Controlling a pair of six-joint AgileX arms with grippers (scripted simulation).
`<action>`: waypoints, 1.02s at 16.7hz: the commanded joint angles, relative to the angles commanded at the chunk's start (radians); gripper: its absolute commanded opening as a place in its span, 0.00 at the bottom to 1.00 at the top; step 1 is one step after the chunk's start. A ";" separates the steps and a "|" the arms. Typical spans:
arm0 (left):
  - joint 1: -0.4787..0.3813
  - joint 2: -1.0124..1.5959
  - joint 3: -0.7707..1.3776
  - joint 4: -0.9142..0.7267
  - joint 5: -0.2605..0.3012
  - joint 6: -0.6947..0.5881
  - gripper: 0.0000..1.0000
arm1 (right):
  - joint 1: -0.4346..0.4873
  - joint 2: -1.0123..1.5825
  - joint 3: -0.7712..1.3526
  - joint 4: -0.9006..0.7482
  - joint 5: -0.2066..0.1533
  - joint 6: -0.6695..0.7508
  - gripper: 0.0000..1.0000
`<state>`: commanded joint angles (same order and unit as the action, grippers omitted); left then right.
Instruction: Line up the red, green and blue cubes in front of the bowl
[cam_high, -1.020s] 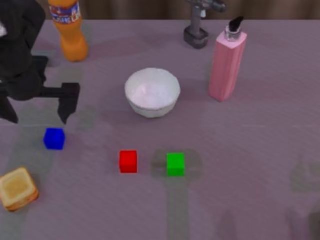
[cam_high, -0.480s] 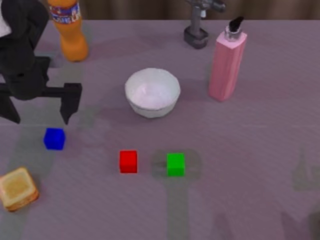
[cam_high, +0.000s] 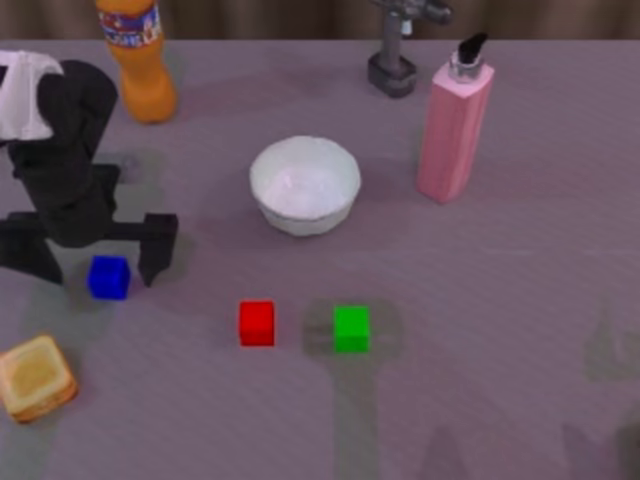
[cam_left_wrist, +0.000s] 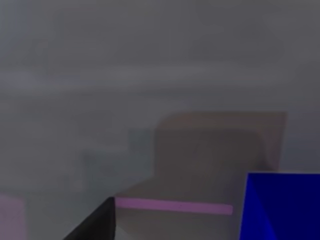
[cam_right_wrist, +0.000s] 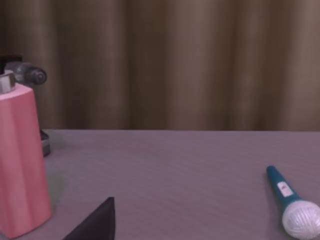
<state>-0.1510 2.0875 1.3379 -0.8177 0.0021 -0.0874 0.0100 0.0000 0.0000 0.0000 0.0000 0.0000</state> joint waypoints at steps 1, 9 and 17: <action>0.000 0.009 -0.013 0.020 0.000 0.000 1.00 | 0.000 0.000 0.000 0.000 0.000 0.000 1.00; 0.000 0.013 -0.019 0.029 0.000 0.000 0.70 | 0.000 0.000 0.000 0.000 0.000 0.000 1.00; 0.000 0.013 -0.019 0.029 0.000 0.000 0.10 | 0.000 0.000 0.000 0.000 0.000 0.000 1.00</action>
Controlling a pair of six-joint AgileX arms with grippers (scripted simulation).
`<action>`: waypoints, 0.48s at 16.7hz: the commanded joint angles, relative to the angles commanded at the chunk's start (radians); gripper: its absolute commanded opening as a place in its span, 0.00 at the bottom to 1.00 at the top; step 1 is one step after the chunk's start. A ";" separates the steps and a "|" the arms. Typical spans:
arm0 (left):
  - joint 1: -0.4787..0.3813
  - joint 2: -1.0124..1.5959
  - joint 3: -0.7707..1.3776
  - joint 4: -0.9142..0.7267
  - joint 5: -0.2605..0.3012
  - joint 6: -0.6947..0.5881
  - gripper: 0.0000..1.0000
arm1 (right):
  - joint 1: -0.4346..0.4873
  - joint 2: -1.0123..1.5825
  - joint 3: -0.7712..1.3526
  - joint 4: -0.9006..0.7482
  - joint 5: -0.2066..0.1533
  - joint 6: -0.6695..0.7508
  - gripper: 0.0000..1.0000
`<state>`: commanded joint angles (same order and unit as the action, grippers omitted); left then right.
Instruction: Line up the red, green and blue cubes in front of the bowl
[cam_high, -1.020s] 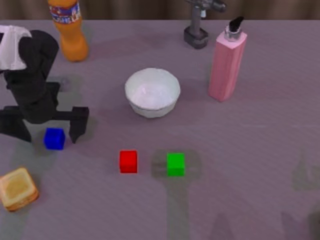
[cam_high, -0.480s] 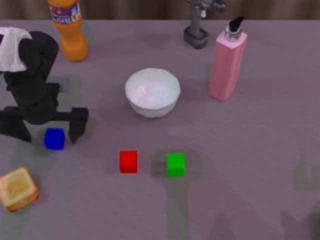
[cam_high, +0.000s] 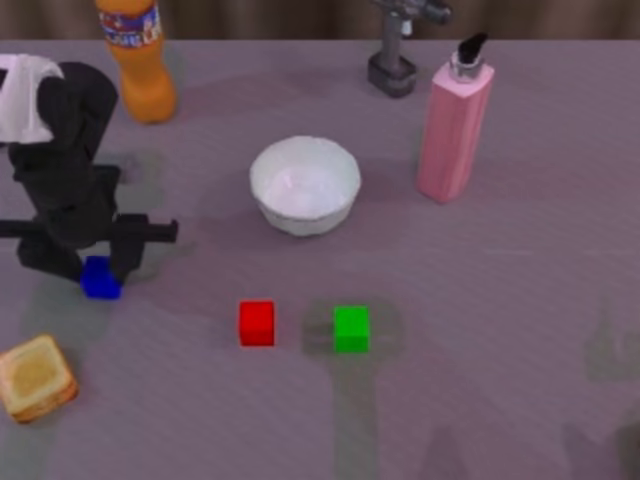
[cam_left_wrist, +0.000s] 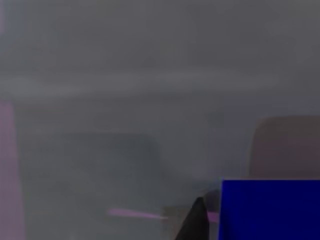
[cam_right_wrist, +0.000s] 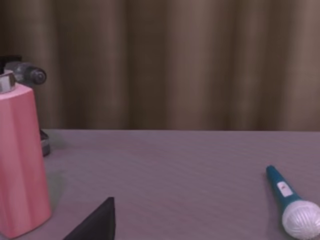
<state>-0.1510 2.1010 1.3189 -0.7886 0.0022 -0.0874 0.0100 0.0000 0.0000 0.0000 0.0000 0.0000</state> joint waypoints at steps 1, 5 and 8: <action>0.000 0.000 0.000 0.000 0.000 0.000 0.02 | 0.000 0.000 0.000 0.000 0.000 0.000 1.00; 0.000 0.000 0.000 0.000 0.000 0.000 0.00 | 0.000 0.000 0.000 0.000 0.000 0.000 1.00; 0.000 0.000 0.000 0.000 0.000 0.000 0.00 | 0.000 0.000 0.000 0.000 0.000 0.000 1.00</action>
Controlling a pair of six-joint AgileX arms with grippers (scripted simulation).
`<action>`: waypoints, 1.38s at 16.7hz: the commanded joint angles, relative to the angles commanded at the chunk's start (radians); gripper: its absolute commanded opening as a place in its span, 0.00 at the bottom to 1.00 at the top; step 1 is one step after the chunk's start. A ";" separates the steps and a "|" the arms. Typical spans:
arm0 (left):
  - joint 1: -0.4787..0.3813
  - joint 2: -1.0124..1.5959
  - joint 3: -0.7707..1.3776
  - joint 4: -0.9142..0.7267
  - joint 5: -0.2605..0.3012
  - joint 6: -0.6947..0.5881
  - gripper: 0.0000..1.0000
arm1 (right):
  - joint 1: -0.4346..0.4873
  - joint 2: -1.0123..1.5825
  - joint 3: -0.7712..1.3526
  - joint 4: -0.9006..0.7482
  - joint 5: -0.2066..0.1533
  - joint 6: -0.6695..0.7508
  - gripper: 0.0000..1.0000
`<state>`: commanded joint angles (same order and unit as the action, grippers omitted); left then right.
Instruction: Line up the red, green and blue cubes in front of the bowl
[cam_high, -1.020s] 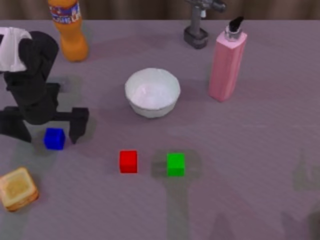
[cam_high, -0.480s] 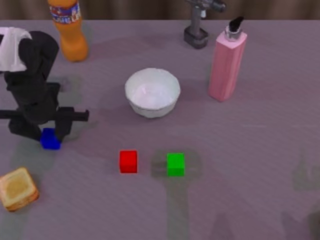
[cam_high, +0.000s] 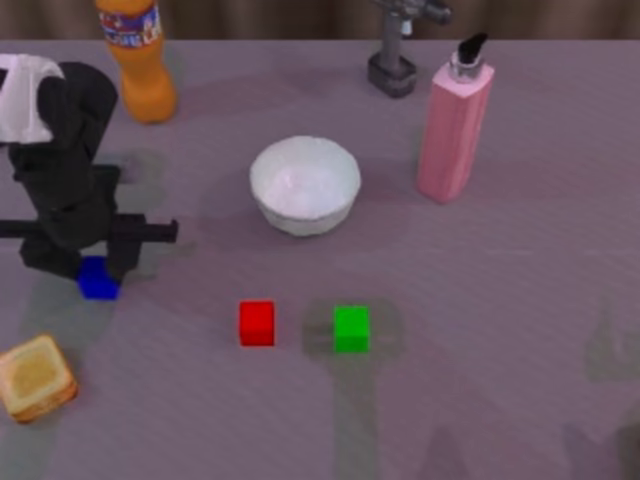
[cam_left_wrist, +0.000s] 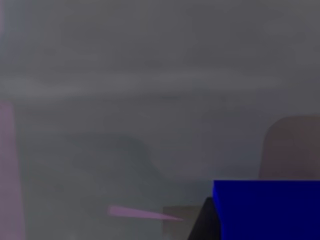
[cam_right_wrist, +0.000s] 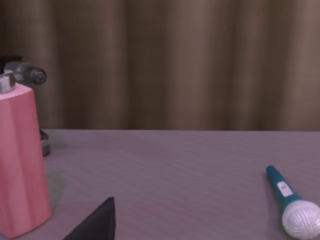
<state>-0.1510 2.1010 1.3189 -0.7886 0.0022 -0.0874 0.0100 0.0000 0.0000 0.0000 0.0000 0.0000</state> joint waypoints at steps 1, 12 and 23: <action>0.000 0.000 0.000 0.000 0.000 0.000 0.00 | 0.000 0.000 0.000 0.000 0.000 0.000 1.00; 0.020 -0.123 0.157 -0.258 -0.003 -0.001 0.00 | 0.000 0.000 0.000 0.000 0.000 0.000 1.00; -0.211 0.079 0.462 -0.412 -0.006 -0.237 0.00 | 0.000 0.000 0.000 0.000 0.000 0.000 1.00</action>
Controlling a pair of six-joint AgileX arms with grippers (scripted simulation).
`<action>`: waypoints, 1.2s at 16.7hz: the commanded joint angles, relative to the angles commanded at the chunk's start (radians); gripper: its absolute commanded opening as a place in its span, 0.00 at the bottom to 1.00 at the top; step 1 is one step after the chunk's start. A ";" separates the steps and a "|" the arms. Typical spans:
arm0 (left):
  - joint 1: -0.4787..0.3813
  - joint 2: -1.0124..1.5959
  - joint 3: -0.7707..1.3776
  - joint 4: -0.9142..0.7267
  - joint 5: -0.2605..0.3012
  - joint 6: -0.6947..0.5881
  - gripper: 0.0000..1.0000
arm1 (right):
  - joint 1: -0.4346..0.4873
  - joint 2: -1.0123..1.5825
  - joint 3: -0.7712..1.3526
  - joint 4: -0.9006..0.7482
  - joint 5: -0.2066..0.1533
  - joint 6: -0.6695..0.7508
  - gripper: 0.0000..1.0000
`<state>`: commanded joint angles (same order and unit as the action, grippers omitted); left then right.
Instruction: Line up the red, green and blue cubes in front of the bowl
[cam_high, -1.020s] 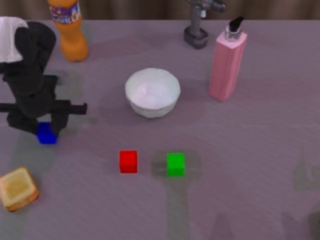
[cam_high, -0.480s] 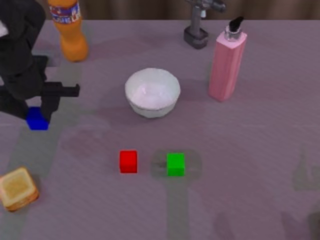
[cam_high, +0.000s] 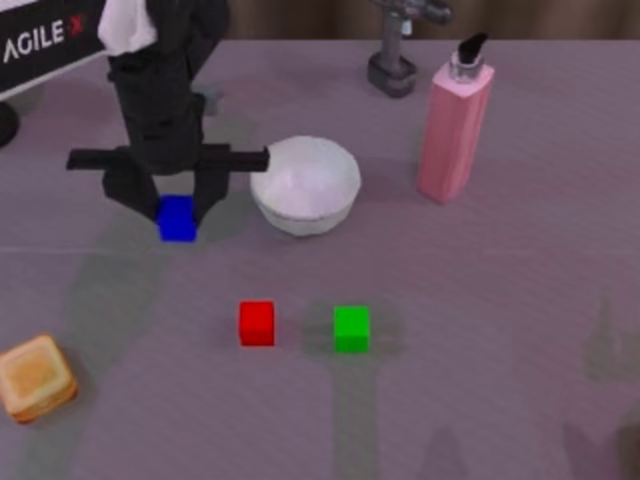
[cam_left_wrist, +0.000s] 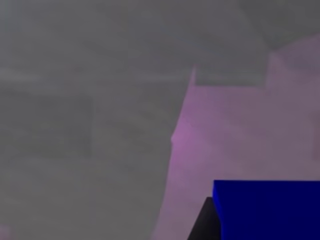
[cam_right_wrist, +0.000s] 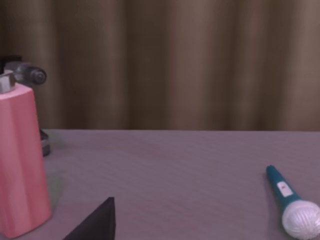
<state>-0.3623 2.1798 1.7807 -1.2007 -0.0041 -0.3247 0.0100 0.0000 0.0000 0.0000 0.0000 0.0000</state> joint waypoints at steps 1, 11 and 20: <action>-0.052 0.044 0.083 -0.036 -0.001 -0.055 0.00 | 0.000 0.000 0.000 0.000 0.000 0.000 1.00; -0.513 0.378 0.743 -0.321 -0.006 -0.541 0.00 | 0.000 0.000 0.000 0.000 0.000 0.000 1.00; -0.530 0.378 0.722 -0.289 -0.007 -0.558 0.00 | 0.000 0.000 0.000 0.000 0.000 0.000 1.00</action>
<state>-0.8919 2.5581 2.5027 -1.4895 -0.0110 -0.8828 0.0100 0.0000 0.0000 0.0000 0.0000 0.0000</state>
